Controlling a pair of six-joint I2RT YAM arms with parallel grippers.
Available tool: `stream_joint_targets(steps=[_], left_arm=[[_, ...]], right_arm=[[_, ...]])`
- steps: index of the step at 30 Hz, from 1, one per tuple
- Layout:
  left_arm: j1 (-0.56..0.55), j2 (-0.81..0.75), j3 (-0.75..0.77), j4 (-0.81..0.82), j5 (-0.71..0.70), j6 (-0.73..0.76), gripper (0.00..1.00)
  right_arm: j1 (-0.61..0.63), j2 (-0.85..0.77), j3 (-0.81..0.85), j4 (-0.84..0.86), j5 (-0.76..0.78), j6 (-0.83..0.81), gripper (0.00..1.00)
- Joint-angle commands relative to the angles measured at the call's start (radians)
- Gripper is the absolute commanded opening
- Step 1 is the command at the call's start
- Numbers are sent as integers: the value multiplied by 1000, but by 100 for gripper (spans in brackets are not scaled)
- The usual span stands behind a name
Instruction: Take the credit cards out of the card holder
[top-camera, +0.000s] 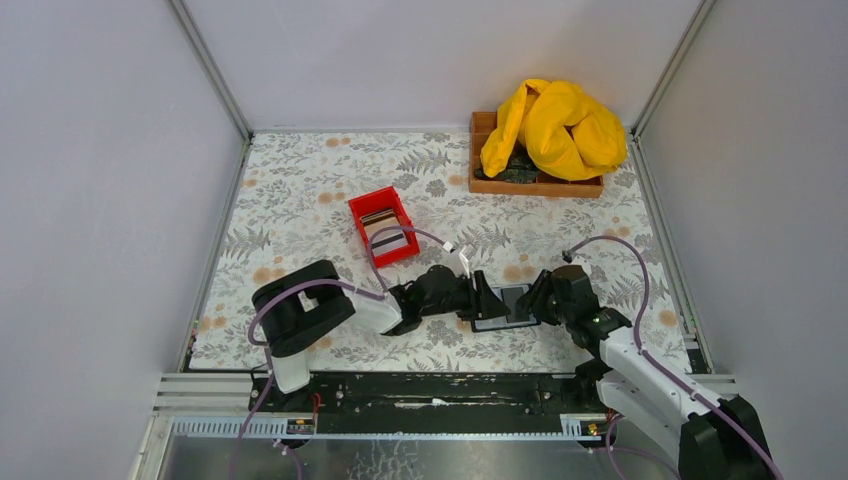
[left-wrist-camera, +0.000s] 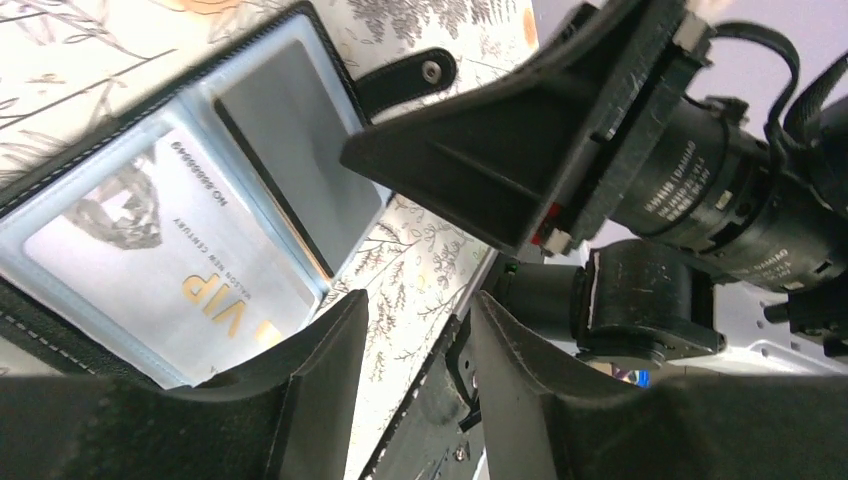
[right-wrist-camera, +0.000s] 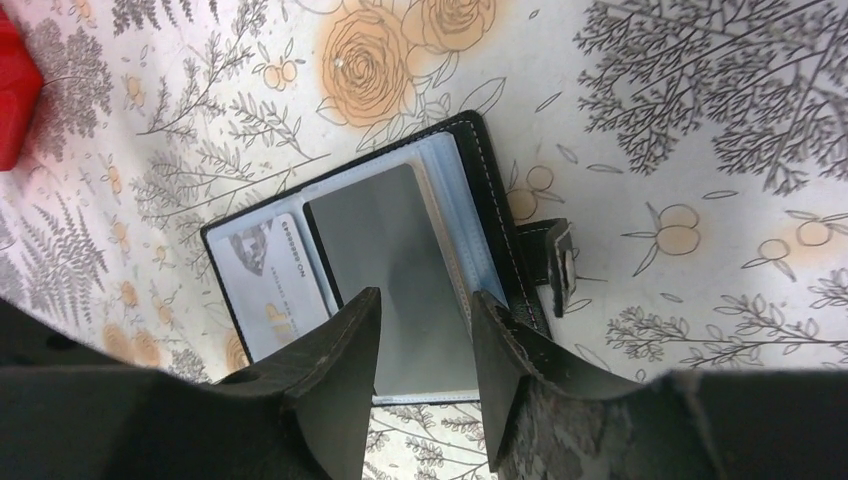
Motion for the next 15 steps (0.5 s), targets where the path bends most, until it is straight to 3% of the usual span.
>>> stream_joint_targets(steps=[1,6,9,15], left_arm=[[-4,32,-44,128,-110,-53,50],[-5,45,-95,191,-158,-67,47],[-4,-3,-133,173,-202,-51,36],[-3,-137,-211,82,-289,11,16]], right_arm=[[-1,-41,-33,-25,-82,35,46],[-1,-122,-43,-42,-112,-28,42],[-2,-205,-65,4,-181,-78,40],[-2,-297,-41,0,-169,-136,39]])
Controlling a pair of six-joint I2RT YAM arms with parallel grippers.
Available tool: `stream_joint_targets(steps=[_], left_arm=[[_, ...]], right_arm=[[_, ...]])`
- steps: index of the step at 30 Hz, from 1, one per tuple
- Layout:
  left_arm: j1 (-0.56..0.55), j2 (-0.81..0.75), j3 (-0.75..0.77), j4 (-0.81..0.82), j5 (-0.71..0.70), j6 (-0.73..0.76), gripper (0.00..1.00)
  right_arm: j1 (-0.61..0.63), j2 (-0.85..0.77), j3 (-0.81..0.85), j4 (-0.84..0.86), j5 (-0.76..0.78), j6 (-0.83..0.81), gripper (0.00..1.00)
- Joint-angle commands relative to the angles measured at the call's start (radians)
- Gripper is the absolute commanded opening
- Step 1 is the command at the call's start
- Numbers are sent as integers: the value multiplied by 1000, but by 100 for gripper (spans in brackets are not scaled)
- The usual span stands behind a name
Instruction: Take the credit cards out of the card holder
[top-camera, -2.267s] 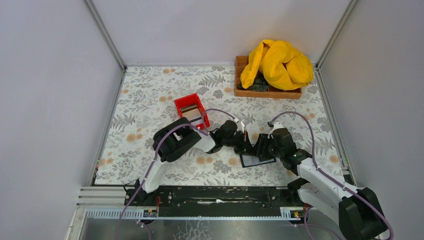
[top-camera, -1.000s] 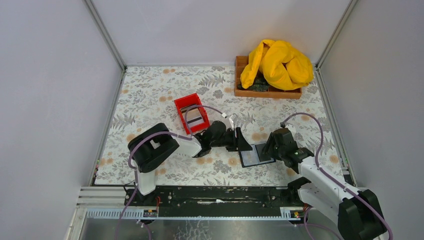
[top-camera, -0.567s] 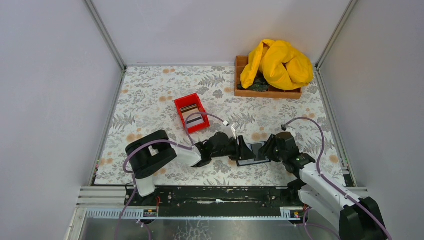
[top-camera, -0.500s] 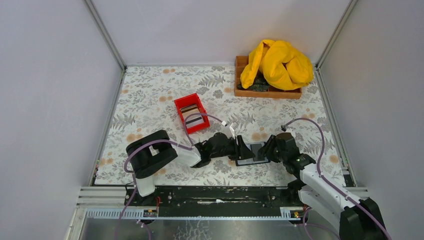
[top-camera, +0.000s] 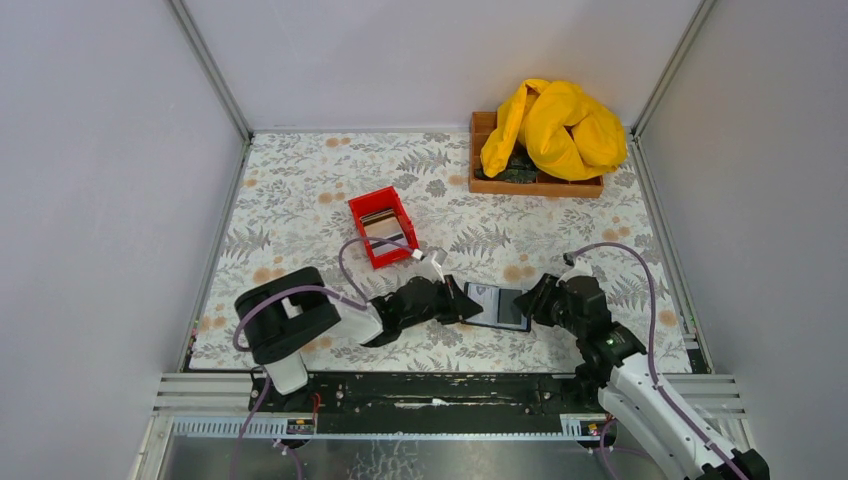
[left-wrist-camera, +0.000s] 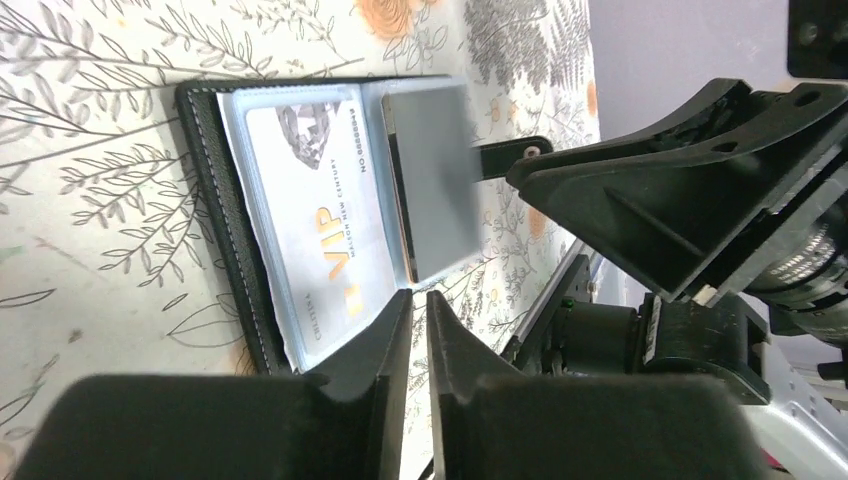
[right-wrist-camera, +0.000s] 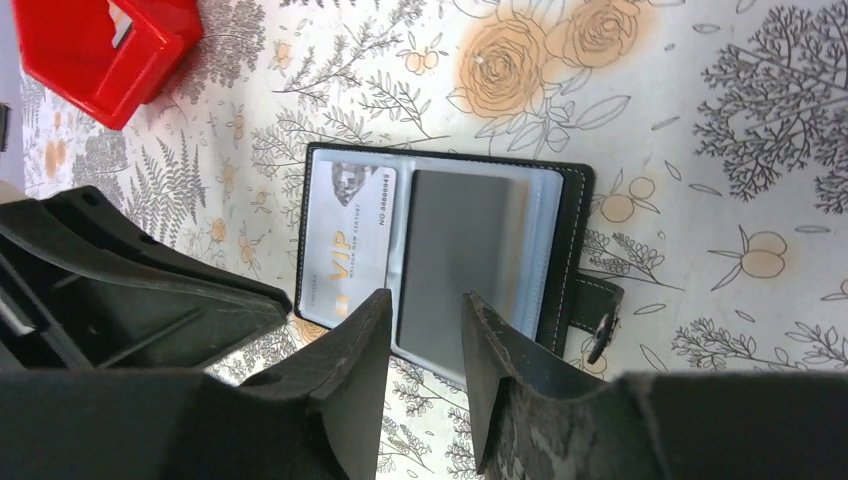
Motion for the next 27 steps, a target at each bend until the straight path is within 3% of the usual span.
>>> stream_joint_targets(steps=[1,7,11,27], left_arm=[[-4,-109,-35,-24,-107,63,14],[-1,-176,-20,-136,-149,130,11],[13,-133,6,-167,-133,146,0],[21,25,-3,-112,-100,136,0]], right_arm=[[-1,-8,31,28,-32,-69,39],[-2,83,63,40,-26,-81,40],[-1,106,23,154,-117,-30,40],[21,288,-48,407,-217,38,43]])
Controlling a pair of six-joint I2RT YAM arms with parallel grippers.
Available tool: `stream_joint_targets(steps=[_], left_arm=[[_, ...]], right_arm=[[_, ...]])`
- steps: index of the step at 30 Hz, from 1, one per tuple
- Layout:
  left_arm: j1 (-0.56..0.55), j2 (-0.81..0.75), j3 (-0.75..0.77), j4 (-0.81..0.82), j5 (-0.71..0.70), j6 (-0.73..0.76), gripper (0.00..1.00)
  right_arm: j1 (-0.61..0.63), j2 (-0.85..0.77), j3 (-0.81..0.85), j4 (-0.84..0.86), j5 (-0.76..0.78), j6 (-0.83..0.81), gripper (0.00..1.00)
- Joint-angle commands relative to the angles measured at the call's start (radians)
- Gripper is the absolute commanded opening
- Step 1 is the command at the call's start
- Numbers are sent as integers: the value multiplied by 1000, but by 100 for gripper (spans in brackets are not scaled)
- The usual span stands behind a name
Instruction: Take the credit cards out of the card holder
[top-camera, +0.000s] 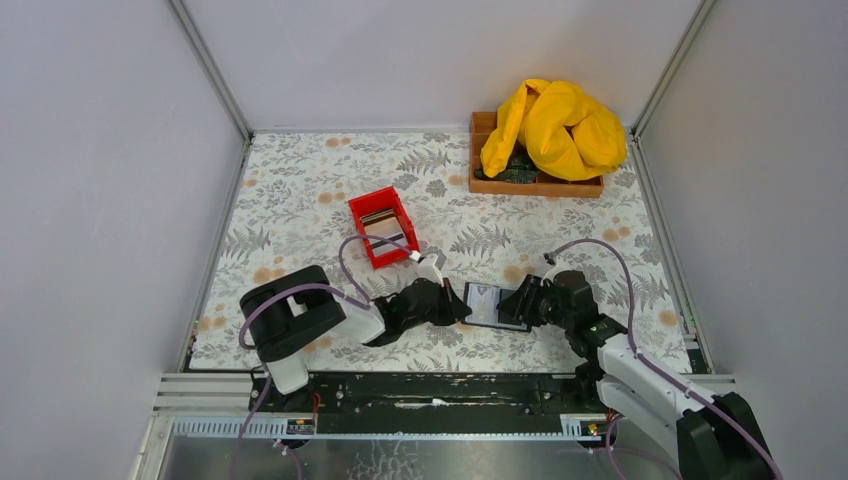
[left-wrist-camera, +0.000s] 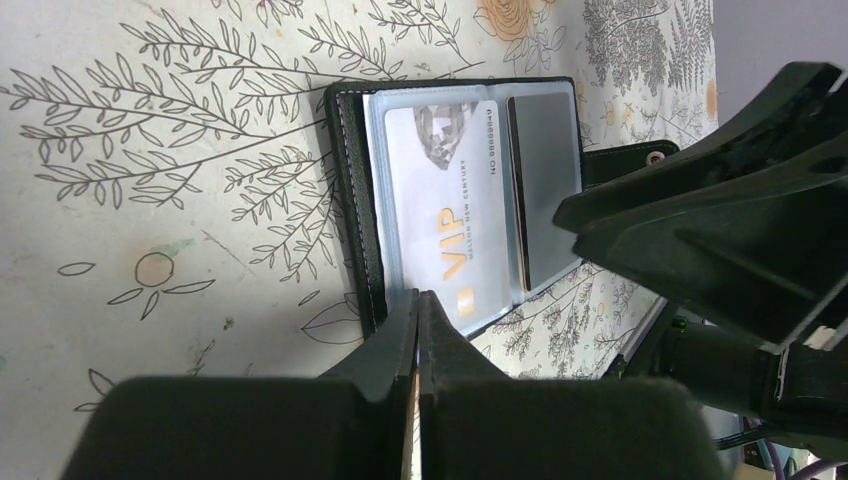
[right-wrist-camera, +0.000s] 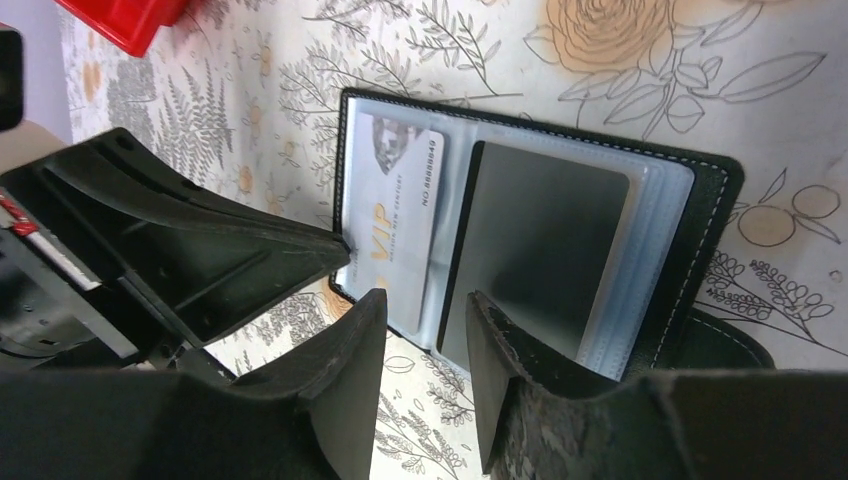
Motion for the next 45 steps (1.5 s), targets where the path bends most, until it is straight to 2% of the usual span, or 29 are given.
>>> stream_joint_targets(steps=[1,24,27,35,41,45], left_arm=[[12,47,5,18,-2,14,0],[12,129,2,83,50,-10,0],[14,134,1,85,50,-14,0],[21,176,6,122,78,-42,0],[22,192,5,148,90,-54,0],[24,185,1,134,83,-51,0]], right_arm=[[13,61,-16,135,-42,22,43],[19,203,-49,279,-48,31,43],[19,171,-44,242,-35,31,32],[19,34,-20,80,17,-6,28],[19,62,-25,89,9,-10,15],[18,79,-28,112,3,-3,11]])
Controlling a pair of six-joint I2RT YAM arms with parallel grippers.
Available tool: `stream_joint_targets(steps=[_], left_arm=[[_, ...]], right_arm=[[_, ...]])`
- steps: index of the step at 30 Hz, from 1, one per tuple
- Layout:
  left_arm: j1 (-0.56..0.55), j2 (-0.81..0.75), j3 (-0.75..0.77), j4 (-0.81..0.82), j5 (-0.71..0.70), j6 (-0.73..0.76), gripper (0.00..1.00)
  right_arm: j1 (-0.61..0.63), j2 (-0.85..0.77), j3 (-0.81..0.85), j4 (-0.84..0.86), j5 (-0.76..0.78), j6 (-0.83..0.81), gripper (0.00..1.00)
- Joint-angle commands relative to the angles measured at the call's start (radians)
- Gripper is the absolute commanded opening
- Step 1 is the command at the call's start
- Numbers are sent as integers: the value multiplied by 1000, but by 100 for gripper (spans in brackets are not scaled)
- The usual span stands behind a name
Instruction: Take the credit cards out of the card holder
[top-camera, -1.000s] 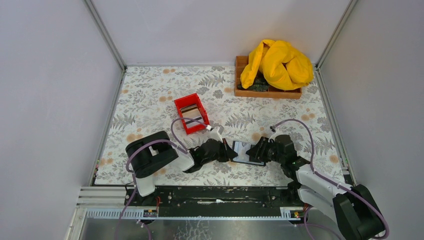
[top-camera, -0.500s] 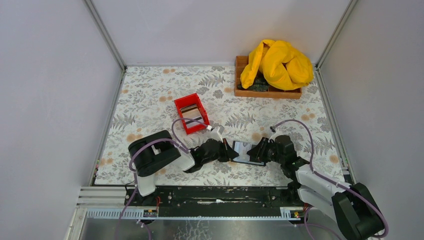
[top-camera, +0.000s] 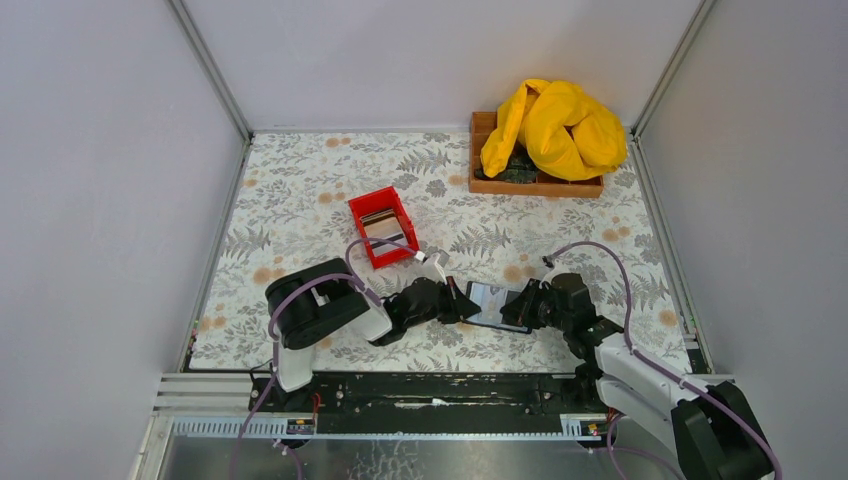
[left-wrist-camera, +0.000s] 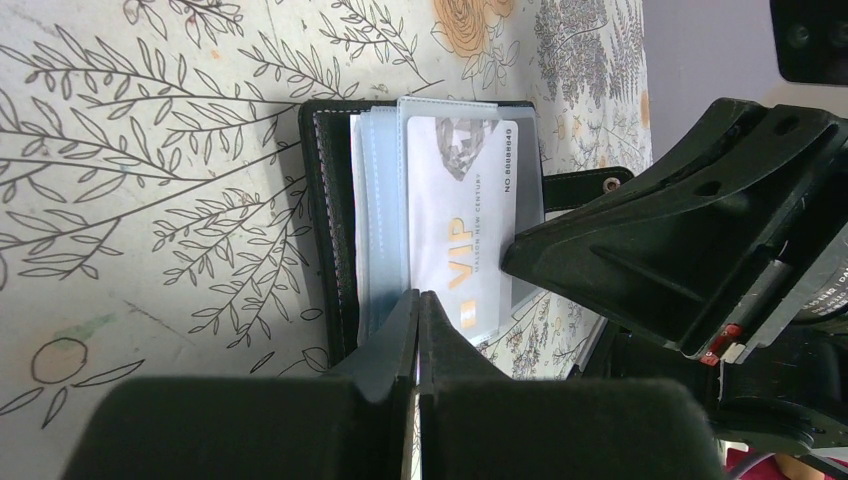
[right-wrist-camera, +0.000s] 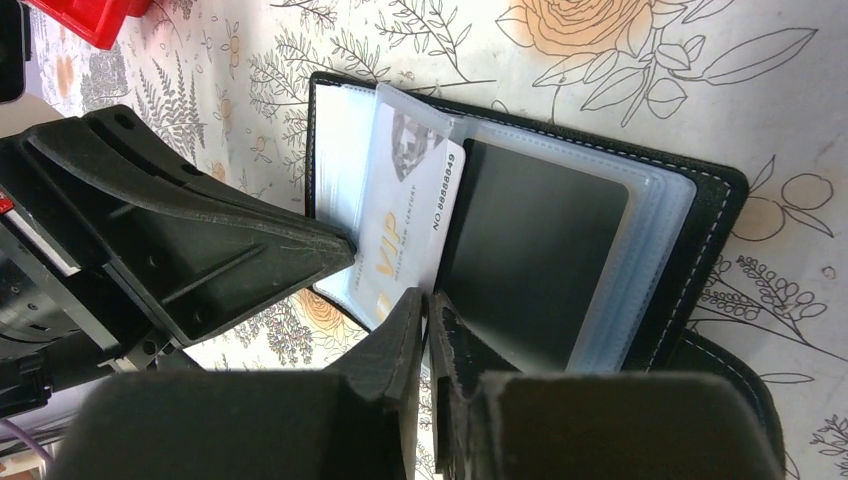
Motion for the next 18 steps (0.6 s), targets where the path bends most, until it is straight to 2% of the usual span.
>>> stream_joint_targets(steps=[1,5,18], left_arm=[[5,36,-16,-96,1,20,0],[8,40,-16,-96,1,18,0],[16,14,-40,-65,13,22,0]], right_arm=[[8,5,15,28,-2,-9,10],[8,-27,41,-38,24,-30,1],[6,-146,146,-264,153,-106,0]])
